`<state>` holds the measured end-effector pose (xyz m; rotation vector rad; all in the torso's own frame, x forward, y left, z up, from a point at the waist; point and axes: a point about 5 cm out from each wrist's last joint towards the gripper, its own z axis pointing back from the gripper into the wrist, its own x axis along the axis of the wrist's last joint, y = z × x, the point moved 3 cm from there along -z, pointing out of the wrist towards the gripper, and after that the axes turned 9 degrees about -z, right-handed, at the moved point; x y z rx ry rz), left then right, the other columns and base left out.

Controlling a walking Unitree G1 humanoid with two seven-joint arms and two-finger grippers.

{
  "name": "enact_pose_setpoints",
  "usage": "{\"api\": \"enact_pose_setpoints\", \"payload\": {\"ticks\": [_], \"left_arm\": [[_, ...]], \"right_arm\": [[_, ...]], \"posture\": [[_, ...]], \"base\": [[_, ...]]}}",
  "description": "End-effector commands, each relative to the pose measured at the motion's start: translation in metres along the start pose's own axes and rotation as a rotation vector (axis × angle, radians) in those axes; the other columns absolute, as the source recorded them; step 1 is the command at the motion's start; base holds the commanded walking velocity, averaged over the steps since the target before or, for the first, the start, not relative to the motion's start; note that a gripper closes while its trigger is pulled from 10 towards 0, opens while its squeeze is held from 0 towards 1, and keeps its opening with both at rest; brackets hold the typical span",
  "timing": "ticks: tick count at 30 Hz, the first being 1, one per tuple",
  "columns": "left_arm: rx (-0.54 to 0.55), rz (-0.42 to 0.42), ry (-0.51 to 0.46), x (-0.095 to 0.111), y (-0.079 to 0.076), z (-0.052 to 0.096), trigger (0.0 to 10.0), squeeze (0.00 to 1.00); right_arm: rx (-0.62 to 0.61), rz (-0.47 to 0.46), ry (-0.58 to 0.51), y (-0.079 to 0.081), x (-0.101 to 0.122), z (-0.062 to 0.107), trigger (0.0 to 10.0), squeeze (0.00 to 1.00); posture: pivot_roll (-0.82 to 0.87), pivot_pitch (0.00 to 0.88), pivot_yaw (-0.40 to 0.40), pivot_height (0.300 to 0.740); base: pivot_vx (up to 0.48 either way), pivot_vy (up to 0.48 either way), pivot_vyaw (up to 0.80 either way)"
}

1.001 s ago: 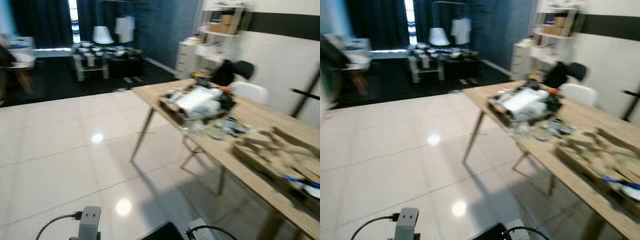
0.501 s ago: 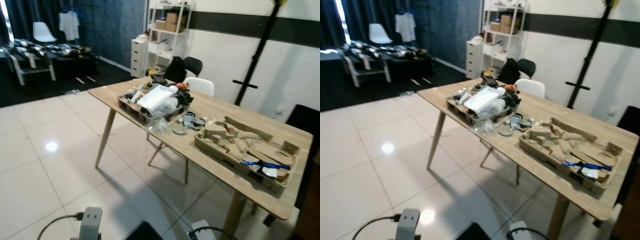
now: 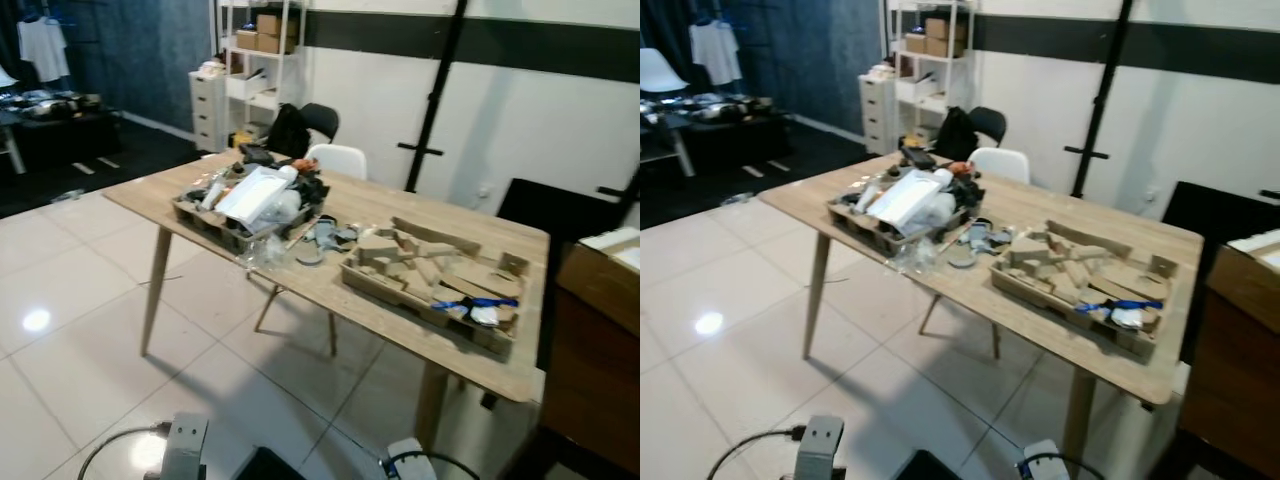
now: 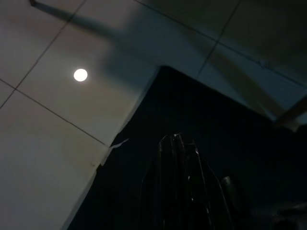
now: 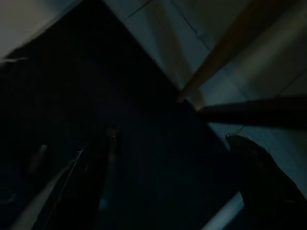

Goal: Picking trash to rubbish bin

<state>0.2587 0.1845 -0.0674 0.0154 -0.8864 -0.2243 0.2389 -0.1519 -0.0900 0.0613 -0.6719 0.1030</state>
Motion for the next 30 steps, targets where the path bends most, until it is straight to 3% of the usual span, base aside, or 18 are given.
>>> {"api": "enact_pose_setpoints", "payload": {"ticks": [1, 8, 30], "left_arm": [[-0.020, -0.023, 0.012, -0.0016, -0.0028, -0.0001, 10.0, 0.00], [-0.020, -0.031, 0.014, 0.0009, -0.0002, -0.0009, 10.0, 0.00], [0.003, -0.018, 0.006, 0.0031, 0.0035, -0.0011, 10.0, 0.00]], "right_arm": [[-0.019, -0.028, 0.008, -0.0032, -0.0026, 0.0004, 10.0, 0.00], [-0.029, -0.047, 0.006, -0.0012, -0.0005, -0.0003, 10.0, 0.00], [-0.025, -0.025, 0.007, -0.0059, 0.0007, 0.0002, 10.0, 0.00]], "posture": [[0.01, 0.000, -0.002, 0.740], [0.00, 0.000, 0.024, 0.740], [0.00, 0.000, 0.004, 0.740]], "base": [[0.000, 0.000, -0.80], [0.000, 0.000, -0.80], [0.000, 0.000, -0.80]]}}
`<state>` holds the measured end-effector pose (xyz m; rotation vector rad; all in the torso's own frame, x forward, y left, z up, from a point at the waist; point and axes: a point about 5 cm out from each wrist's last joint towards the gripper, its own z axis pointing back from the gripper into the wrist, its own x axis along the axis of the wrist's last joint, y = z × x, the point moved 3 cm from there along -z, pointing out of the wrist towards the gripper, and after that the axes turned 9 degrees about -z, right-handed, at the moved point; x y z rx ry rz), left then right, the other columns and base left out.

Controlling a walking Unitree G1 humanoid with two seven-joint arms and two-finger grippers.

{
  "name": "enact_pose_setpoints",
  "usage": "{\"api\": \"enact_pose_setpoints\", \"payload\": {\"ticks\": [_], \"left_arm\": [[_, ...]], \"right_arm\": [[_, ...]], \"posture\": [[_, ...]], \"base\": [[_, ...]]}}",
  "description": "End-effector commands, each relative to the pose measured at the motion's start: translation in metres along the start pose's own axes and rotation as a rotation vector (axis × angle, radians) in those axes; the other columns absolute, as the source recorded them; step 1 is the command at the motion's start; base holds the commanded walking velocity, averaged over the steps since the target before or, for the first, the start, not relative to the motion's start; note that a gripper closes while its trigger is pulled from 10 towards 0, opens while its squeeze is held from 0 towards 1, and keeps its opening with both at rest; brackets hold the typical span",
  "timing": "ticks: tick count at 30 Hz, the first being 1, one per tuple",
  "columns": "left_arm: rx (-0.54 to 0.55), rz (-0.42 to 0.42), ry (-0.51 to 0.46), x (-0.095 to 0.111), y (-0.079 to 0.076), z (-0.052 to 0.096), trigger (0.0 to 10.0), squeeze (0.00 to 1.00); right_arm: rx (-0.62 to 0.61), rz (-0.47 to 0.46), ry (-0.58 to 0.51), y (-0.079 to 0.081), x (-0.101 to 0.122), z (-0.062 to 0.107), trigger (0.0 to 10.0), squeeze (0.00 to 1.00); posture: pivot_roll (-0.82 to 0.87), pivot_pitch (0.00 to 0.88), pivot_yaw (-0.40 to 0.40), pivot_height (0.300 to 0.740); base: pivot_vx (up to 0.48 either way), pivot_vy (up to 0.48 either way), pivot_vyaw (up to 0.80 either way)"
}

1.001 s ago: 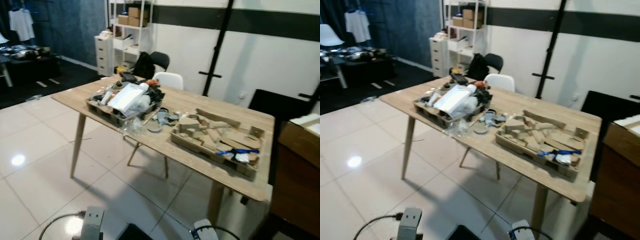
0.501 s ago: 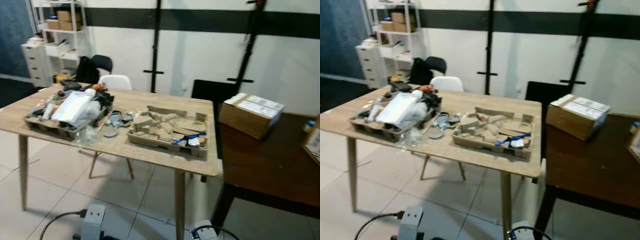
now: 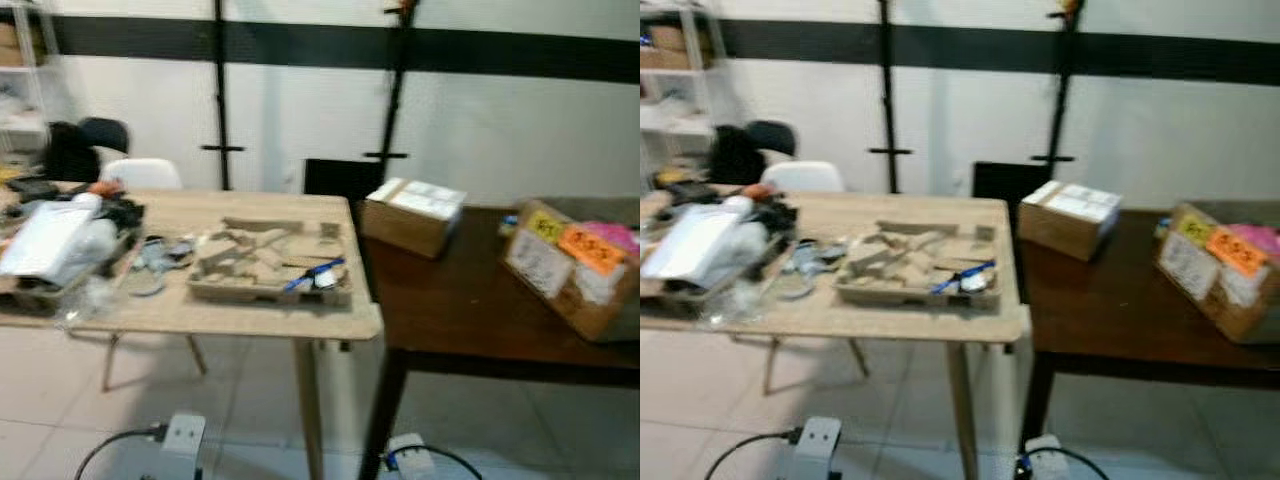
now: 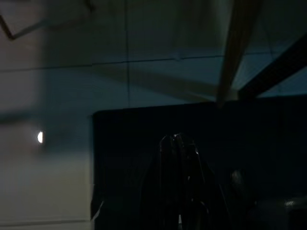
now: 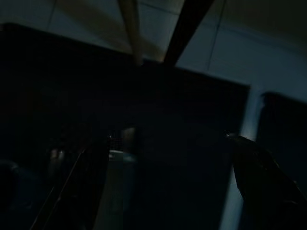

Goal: Picking trash to rubbish bin

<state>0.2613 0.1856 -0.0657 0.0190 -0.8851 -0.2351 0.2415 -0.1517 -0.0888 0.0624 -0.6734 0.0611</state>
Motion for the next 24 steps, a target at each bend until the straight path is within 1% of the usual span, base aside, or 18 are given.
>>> {"api": "enact_pose_setpoints", "payload": {"ticks": [1, 8, 16, 24], "left_arm": [[0.005, -0.007, 0.005, 0.0005, 0.0018, -0.0002, 10.0, 0.00], [0.006, 0.003, -0.003, 0.0015, -0.0025, -0.0009, 10.0, 0.00], [0.009, 0.007, 0.005, -0.0020, -0.0024, 0.0002, 10.0, 0.00], [0.016, 0.018, -0.002, -0.0001, -0.0027, -0.0004, 10.0, 0.00]], "right_arm": [[-0.013, 0.014, 0.009, -0.0059, -0.0018, 0.0007, 10.0, 0.00], [-0.012, 0.039, 0.015, -0.0095, -0.0020, 0.0012, 10.0, 0.00], [-0.005, 0.028, -0.004, -0.0100, 0.0001, 0.0014, 10.0, 0.00], [0.014, 0.028, -0.018, -0.0096, 0.0034, 0.0014, 10.0, 0.00]], "posture": [[0.00, 0.000, 0.004, 0.740], [0.01, 0.000, -0.019, 0.740], [0.01, 0.000, -0.024, 0.740], [0.02, 0.000, -0.034, 0.740]], "base": [[0.000, 0.000, -0.80], [0.000, 0.000, -0.80], [0.000, 0.000, -0.80], [0.000, 0.000, 0.00]]}}
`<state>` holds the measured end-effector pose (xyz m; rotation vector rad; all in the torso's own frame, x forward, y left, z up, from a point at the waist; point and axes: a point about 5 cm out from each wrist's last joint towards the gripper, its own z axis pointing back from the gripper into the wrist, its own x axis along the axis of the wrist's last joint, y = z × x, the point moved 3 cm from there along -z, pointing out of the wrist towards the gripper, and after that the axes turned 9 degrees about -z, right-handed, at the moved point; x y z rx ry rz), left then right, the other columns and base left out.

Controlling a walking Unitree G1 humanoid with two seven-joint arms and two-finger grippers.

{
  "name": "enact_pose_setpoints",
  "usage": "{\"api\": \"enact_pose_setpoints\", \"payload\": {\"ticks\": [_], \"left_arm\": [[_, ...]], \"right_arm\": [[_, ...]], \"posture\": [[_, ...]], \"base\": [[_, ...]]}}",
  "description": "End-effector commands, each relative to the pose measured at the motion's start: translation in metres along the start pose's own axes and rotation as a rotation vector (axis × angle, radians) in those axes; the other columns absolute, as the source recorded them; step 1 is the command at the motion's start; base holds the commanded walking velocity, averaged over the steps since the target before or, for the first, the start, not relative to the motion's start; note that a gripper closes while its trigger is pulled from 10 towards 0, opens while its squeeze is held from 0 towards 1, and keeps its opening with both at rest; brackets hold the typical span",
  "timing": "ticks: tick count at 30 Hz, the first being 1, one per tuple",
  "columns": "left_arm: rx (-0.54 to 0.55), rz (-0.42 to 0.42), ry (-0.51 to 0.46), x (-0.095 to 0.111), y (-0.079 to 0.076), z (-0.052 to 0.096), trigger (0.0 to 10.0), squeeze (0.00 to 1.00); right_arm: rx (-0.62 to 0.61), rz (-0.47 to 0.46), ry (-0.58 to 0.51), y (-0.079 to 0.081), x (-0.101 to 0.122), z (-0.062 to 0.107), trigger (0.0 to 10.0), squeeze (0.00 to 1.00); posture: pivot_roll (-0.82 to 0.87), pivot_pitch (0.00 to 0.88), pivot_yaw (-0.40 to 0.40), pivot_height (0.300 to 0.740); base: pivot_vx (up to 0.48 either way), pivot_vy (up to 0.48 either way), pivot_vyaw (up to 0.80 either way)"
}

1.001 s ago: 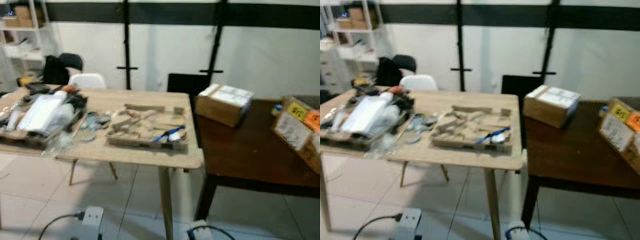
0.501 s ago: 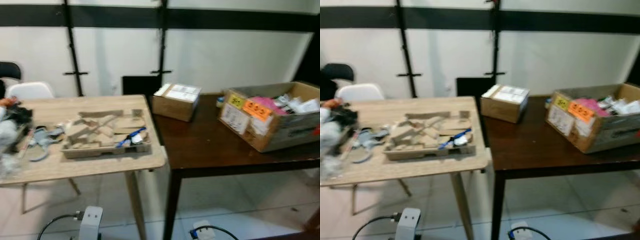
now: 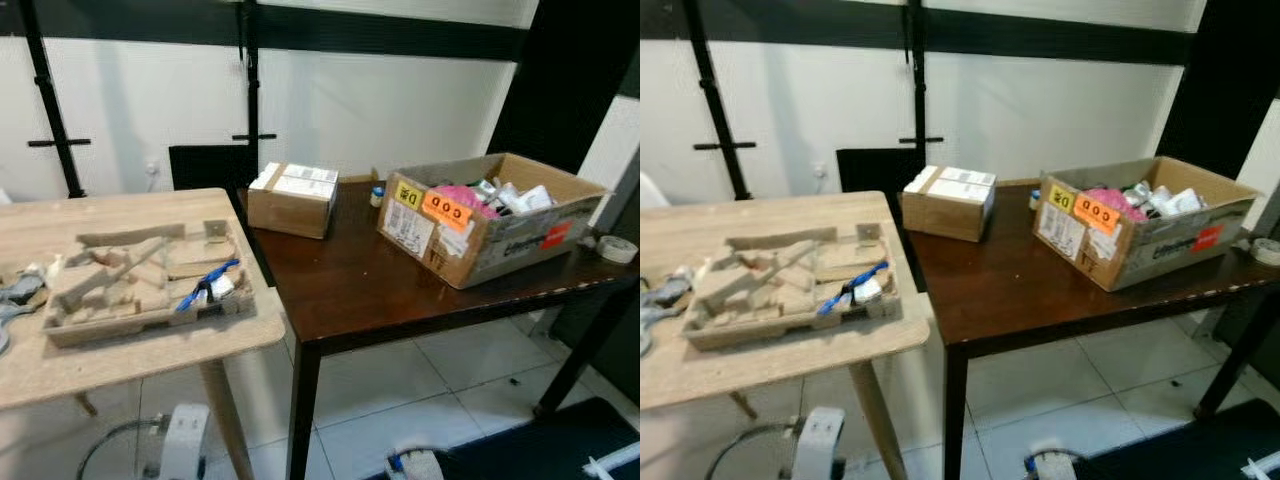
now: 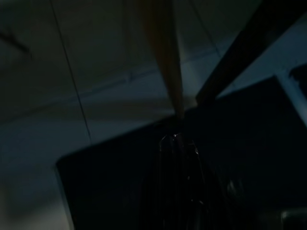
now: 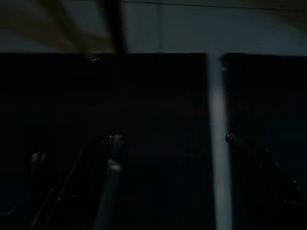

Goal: Picking trash to rubbish bin

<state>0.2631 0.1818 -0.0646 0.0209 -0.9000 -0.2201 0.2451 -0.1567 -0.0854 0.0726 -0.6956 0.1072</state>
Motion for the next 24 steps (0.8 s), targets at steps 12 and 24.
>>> {"api": "enact_pose_setpoints", "payload": {"ticks": [12, 24], "left_arm": [[0.071, 0.016, -0.019, -0.005, 0.013, 0.005, 10.0, 0.00], [0.068, 0.025, -0.003, -0.007, 0.017, 0.006, 10.0, 0.00]], "right_arm": [[0.045, 0.072, 0.023, -0.006, 0.002, 0.001, 10.0, 0.00], [0.037, 0.022, 0.011, -0.002, 0.002, 0.000, 10.0, 0.00]], "posture": [[0.13, 0.000, -0.133, 0.740], [0.10, 0.000, -0.080, 0.740]], "base": [[0.000, 0.000, 0.00], [0.000, 0.000, 0.00]]}}
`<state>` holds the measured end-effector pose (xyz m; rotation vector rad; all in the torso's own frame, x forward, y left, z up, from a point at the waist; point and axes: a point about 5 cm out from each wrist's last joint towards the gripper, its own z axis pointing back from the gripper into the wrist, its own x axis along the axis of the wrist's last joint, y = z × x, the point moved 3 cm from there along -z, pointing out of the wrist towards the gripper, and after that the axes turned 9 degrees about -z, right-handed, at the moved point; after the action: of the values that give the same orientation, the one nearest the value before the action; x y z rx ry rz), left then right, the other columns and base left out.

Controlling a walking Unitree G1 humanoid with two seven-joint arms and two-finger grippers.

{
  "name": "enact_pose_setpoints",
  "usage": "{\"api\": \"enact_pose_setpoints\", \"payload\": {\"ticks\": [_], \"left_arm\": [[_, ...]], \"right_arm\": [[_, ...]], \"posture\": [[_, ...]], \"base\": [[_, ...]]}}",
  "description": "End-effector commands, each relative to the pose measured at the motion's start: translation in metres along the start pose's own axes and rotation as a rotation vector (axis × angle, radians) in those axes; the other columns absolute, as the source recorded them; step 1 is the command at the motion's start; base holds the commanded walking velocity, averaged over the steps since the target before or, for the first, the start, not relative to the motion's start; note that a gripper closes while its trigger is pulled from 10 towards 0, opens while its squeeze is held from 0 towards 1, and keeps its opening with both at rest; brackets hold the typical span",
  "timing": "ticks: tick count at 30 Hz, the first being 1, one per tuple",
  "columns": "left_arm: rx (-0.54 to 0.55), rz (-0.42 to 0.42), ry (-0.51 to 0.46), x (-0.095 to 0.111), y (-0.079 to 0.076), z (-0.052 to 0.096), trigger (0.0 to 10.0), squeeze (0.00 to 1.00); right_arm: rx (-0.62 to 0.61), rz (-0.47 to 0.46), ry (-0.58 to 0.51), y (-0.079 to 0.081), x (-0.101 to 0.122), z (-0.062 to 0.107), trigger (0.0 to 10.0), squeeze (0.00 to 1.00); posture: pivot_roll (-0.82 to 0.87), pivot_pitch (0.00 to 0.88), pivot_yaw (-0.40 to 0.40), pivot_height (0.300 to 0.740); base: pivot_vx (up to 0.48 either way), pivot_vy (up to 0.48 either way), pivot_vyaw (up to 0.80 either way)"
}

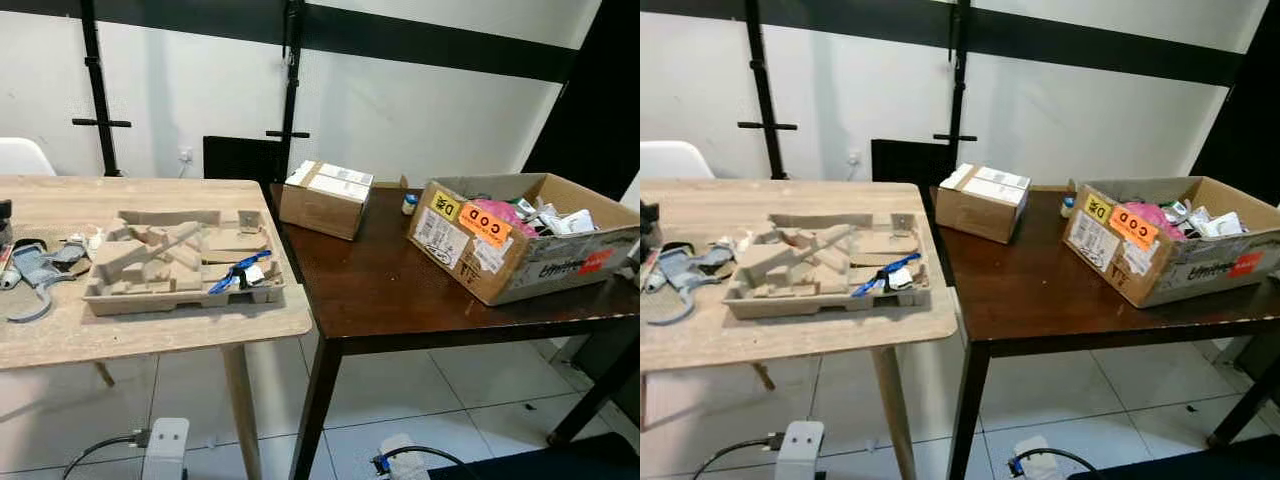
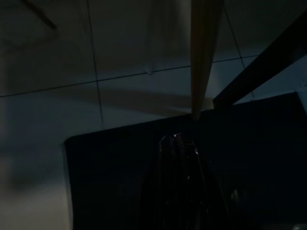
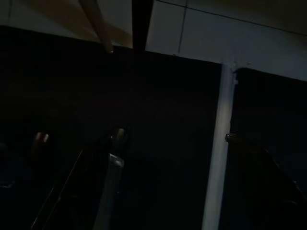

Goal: Picking trash to rubbish bin

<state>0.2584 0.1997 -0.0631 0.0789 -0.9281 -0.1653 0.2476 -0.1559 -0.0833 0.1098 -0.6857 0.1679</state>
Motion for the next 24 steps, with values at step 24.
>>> {"api": "enact_pose_setpoints", "payload": {"ticks": [24], "left_arm": [[0.007, 0.088, 0.019, 0.0076, -0.0015, -0.0055, 10.0, 0.00]], "right_arm": [[-0.038, -0.047, -0.007, 0.0030, -0.0002, -0.0012, 10.0, 0.00]], "posture": [[0.05, 0.000, -0.050, 0.740]], "base": [[0.032, 0.000, 0.00]]}}
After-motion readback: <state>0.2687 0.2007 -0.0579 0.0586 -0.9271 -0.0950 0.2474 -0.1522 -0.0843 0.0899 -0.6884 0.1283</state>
